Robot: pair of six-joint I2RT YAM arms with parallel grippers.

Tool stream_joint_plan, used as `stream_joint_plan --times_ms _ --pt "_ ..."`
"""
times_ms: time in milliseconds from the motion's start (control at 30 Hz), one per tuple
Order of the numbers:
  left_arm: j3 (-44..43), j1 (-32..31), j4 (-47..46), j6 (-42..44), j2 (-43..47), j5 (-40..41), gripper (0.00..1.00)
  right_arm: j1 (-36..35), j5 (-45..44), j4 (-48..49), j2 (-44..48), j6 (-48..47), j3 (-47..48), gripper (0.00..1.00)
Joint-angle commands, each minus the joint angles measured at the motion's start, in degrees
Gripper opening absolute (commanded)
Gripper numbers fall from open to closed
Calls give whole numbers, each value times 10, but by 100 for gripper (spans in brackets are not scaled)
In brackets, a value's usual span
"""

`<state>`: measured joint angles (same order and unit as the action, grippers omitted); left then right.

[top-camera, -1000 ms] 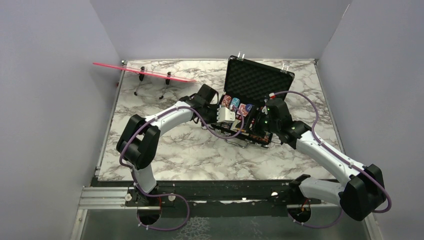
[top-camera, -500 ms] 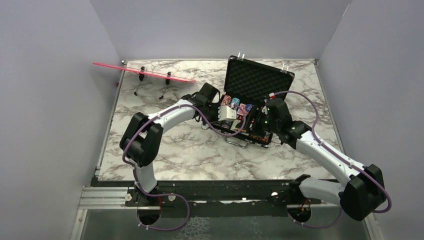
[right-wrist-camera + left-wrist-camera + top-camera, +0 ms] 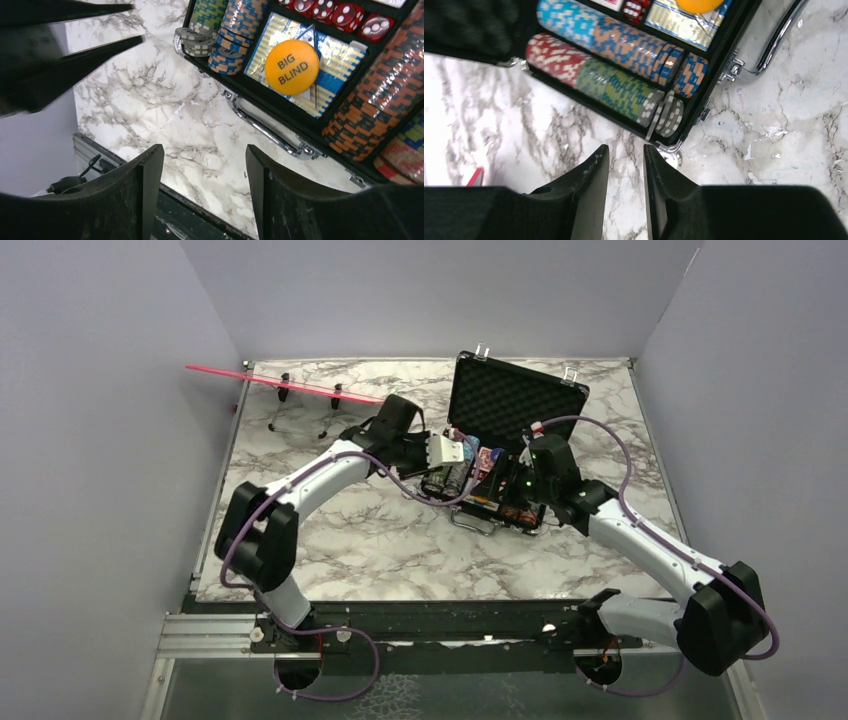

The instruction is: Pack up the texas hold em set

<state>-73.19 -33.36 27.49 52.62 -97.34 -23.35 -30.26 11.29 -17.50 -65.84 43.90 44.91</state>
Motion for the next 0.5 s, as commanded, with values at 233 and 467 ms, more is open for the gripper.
stream_joint_plan --times_ms 233,467 --pt "225 52 -407 -375 236 116 45 -65 -52 85 -203 -163 114 54" --pt "272 53 -397 -525 324 321 49 -119 -118 119 -316 -300 205 41"
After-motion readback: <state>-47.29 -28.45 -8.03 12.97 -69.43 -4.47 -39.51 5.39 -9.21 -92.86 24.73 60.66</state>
